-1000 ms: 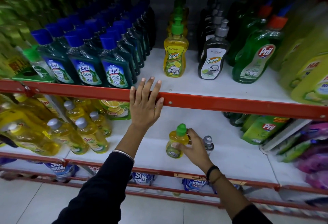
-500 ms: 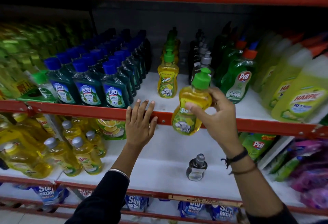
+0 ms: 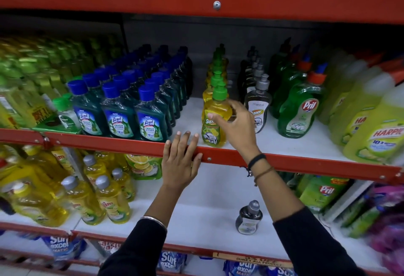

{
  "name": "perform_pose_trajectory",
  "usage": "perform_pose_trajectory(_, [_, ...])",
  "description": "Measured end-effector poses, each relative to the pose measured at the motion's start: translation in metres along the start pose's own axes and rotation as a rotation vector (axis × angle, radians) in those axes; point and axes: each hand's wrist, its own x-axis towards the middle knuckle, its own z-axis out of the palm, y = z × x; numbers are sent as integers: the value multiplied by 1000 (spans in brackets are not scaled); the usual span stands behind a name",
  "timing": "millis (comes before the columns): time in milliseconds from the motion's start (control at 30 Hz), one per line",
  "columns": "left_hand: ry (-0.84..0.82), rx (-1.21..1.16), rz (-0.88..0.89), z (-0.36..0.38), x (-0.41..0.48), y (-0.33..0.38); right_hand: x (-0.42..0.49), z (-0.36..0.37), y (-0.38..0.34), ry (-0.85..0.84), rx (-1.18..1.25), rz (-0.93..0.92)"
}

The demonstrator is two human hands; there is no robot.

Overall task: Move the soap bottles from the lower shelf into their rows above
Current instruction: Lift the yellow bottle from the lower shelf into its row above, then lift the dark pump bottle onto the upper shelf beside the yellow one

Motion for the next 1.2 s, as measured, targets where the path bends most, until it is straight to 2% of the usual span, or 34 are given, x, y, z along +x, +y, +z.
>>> perform_pose_trajectory(300, [48, -13, 6, 3, -1, 0, -4, -8, 2, -87, -48, 22])
perform_pose_trajectory(367, [61, -13, 8, 4, 0, 1, -19, -17, 0, -36, -36, 23])
perform_pose_trajectory(467, [84, -23, 12, 7, -1, 1, -53, -35, -1, 111, -19, -146])
perform_pose_trajectory(567, [110, -28, 15, 9, -4, 2, -94, -47, 12, 140, 22, -223])
perform_pose_trajectory(767, [157, -9, 9, 16, -4, 1, -171, -56, 95, -18, 29, 66])
perform_pose_trajectory(967, [203, -16, 3, 18, -3, 3, -218, -49, 178, -313, -1, 483])
perform_pose_trajectory(1100, [208, -27, -16, 19, -3, 4, -221, -44, 196, -456, 50, 589])
perform_pose_trajectory(1200, [209, -27, -13, 19, -3, 3, -218, -43, 201, -454, 8, 593])
